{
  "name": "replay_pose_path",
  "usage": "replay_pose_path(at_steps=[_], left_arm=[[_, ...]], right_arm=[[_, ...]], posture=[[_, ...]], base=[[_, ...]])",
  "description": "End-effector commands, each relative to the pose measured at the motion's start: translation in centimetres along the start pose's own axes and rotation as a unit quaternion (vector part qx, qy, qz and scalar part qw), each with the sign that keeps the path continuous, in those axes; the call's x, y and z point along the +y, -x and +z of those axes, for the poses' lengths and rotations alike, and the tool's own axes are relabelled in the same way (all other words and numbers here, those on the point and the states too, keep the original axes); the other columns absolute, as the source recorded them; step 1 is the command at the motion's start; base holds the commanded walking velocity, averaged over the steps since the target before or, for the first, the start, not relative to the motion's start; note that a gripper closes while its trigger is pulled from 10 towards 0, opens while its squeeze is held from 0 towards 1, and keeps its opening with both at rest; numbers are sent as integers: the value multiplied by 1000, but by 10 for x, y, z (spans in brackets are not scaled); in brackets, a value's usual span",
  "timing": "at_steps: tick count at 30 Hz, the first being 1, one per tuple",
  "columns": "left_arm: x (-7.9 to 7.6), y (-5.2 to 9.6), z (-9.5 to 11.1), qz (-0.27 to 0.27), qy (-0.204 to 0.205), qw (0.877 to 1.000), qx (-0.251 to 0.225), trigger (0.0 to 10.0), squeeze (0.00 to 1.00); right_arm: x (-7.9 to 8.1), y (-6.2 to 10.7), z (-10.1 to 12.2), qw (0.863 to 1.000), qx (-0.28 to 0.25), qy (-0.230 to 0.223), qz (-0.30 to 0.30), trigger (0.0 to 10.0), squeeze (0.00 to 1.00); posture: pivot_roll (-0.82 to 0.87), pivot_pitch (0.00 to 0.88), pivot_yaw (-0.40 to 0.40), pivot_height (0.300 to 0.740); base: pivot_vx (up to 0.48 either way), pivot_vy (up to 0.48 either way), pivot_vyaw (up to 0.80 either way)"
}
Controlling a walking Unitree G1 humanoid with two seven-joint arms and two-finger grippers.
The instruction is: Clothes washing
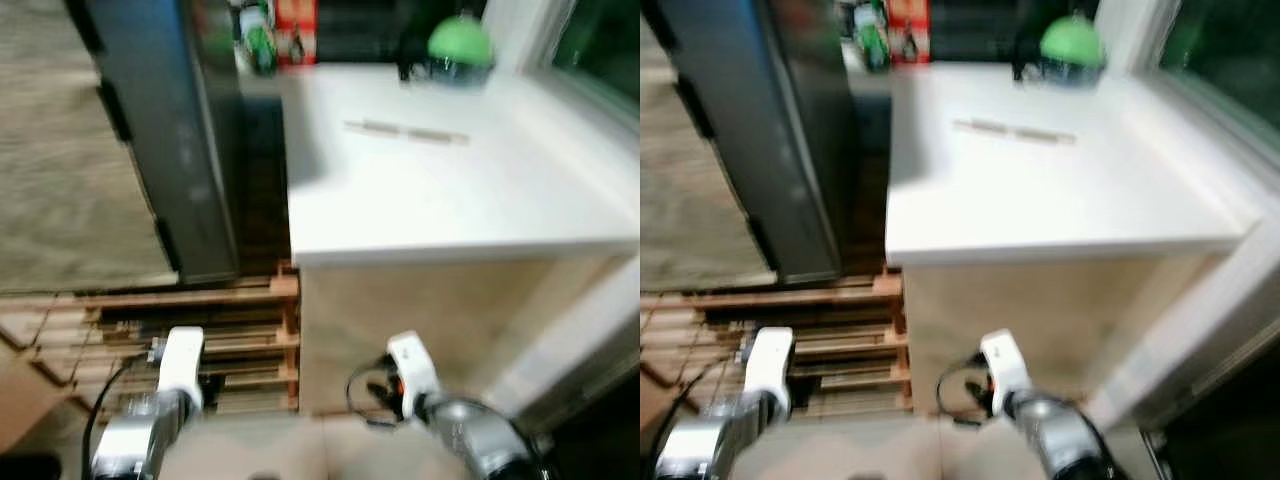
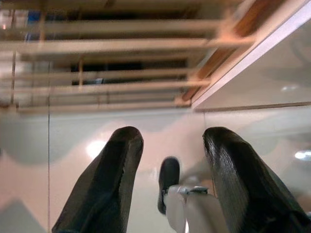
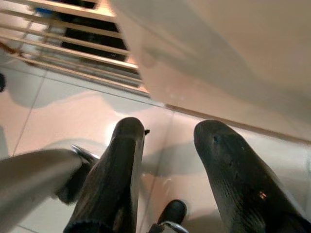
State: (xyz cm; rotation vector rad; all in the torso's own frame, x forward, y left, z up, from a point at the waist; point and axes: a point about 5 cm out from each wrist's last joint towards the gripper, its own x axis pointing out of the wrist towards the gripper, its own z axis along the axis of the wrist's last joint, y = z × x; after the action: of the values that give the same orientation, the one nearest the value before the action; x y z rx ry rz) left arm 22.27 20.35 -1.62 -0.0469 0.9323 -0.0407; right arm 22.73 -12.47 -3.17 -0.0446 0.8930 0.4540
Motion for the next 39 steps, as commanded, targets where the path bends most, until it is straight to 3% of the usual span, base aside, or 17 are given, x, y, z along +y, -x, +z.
replay_pose_path(at_steps=[1, 3, 4, 6, 11, 16, 19, 22, 25, 29, 39], left_arm=[[-17, -10, -16, -32, -18, 999, 32, 10000, 0], [-24, -14, -27, -53, -21, 997, 56, 10000, 0], [-34, -17, -43, -87, -34, 992, 83, 10000, 0], [-38, -17, -55, -101, -52, 988, 104, 10000, 0], [-29, -13, -42, -83, -29, 995, 54, 10000, 0], [-9, -20, -60, -49, 3, 996, 74, 10000, 0], [-11, -23, -61, -41, 28, 998, 50, 10000, 0], [-15, -26, -58, -9, 9, 1000, 25, 10000, 0], [-23, -28, -62, -20, 10, 999, 37, 10000, 0], [-25, -29, -74, -24, 22, 997, 67, 10000, 0], [-26, -31, -74, -17, 31, 997, 64, 10000, 0]], right_arm=[[-10, -2, -13, 999, 26, -4, -19, 10000, 0], [-9, -5, -19, 999, 35, -12, -23, 10000, 0], [-6, -10, -27, 998, 47, -27, -26, 10000, 0], [-3, -12, -31, 998, 55, -24, -29, 10000, 0], [1, -13, -27, 998, 35, -54, -6, 10000, 0], [-5, -14, -35, 995, 39, -93, -27, 10000, 0], [-7, -15, -37, 996, 34, -74, -37, 10000, 0], [-14, -13, -44, 992, 38, -92, -75, 10000, 0], [-19, -10, -57, 984, 76, -111, -114, 10000, 0], [-14, -9, -71, 978, 119, -138, -106, 10000, 0], [-16, -4, -88, 968, 172, -138, -122, 10000, 0]], posture=[[75, 0, -33, 740], [73, 0, -35, 740], [59, 0, -23, 740], [49, 0, -14, 740], [45, 0, -13, 740], [52, 0, -20, 740], [54, 0, -21, 740], [40, 0, -10, 740], [36, 0, -6, 740], [19, 0, 7, 740], [10, 0, 14, 740]], base=[[0, 0, 800], [0, 0, 800], [0, 0, 800], [0, 0, 800], [0, 0, 749], [0, 0, 0], [0, 0, 0], [0, 0, 0], [0, 0, 0], [0, 0, 0], [0, 0, 0]])
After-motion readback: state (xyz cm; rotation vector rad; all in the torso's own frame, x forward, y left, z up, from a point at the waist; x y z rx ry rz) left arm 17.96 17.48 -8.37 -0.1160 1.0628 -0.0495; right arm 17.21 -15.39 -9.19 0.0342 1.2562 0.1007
